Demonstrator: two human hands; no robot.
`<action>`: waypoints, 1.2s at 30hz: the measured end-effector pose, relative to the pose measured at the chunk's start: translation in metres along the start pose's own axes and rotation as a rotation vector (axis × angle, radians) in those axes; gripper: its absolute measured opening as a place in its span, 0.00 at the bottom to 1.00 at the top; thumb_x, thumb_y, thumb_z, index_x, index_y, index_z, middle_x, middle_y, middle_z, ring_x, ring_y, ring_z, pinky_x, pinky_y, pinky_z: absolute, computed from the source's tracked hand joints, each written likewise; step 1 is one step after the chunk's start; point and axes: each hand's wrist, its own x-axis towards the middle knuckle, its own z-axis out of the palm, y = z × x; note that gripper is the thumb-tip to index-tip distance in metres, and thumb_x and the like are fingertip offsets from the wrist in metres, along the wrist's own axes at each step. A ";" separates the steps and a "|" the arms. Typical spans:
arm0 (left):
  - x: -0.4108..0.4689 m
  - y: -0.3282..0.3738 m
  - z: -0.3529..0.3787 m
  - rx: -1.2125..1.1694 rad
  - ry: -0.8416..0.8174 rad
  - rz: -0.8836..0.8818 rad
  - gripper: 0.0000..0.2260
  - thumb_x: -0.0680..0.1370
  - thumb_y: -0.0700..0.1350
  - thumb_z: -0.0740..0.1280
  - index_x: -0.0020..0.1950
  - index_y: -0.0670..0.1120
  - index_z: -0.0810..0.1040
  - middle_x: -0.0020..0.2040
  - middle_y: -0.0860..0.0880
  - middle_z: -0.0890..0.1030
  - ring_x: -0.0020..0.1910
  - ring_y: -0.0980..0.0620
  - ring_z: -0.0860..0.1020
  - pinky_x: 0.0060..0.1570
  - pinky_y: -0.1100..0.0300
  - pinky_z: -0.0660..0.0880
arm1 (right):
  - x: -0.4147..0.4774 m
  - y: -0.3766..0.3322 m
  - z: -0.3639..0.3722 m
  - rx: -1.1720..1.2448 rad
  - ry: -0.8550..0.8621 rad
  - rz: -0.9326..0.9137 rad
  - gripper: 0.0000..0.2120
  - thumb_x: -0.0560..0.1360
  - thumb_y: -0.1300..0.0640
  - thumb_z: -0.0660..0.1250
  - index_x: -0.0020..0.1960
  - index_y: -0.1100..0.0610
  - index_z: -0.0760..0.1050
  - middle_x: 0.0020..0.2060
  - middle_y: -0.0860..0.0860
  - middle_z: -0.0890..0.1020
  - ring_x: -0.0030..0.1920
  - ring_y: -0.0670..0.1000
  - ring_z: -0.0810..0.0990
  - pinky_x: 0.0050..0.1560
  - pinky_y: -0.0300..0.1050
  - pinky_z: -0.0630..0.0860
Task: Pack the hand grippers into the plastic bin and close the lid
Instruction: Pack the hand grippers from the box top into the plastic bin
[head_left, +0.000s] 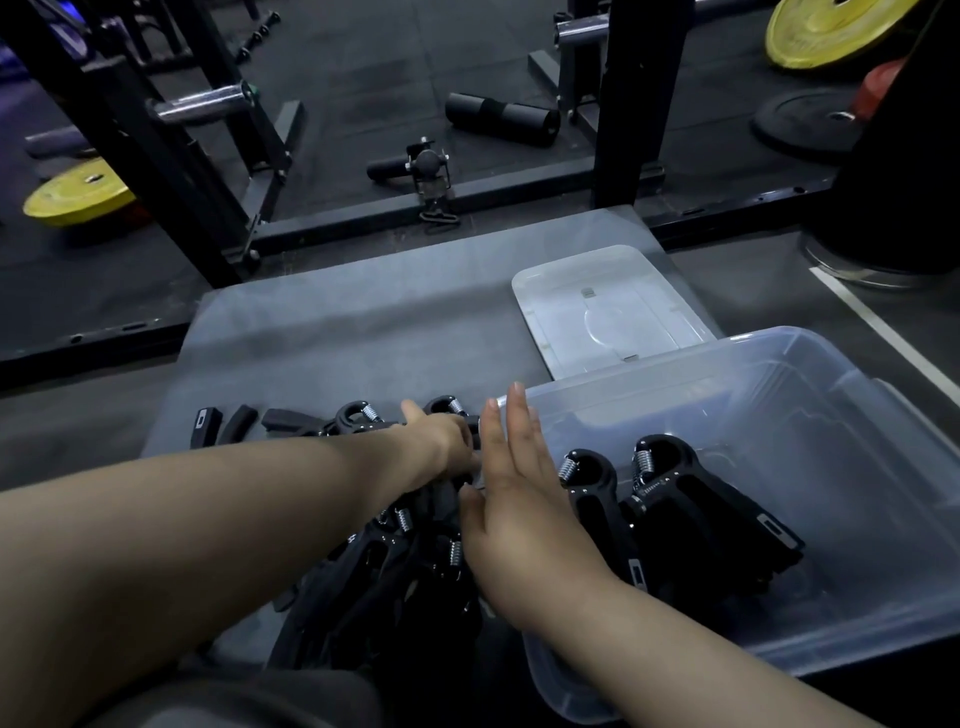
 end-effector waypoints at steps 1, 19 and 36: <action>0.011 -0.001 0.004 -0.107 0.062 -0.028 0.28 0.78 0.59 0.66 0.75 0.48 0.67 0.74 0.45 0.68 0.73 0.43 0.66 0.74 0.50 0.58 | 0.000 0.000 0.000 0.000 0.002 0.001 0.34 0.81 0.55 0.52 0.79 0.48 0.34 0.71 0.40 0.23 0.73 0.41 0.26 0.77 0.46 0.39; -0.081 -0.037 -0.103 -1.351 -0.021 0.027 0.07 0.69 0.45 0.59 0.42 0.44 0.74 0.37 0.41 0.75 0.34 0.44 0.74 0.44 0.47 0.77 | 0.008 0.002 -0.010 -0.126 -0.129 0.012 0.37 0.81 0.49 0.53 0.79 0.53 0.32 0.73 0.49 0.25 0.75 0.49 0.27 0.76 0.50 0.35; -0.161 0.080 -0.052 -1.285 -0.217 0.299 0.25 0.67 0.34 0.59 0.64 0.37 0.75 0.63 0.34 0.78 0.61 0.34 0.79 0.56 0.37 0.78 | -0.016 0.040 -0.126 0.783 -0.066 0.332 0.16 0.73 0.60 0.70 0.59 0.65 0.76 0.54 0.65 0.82 0.45 0.58 0.84 0.39 0.55 0.81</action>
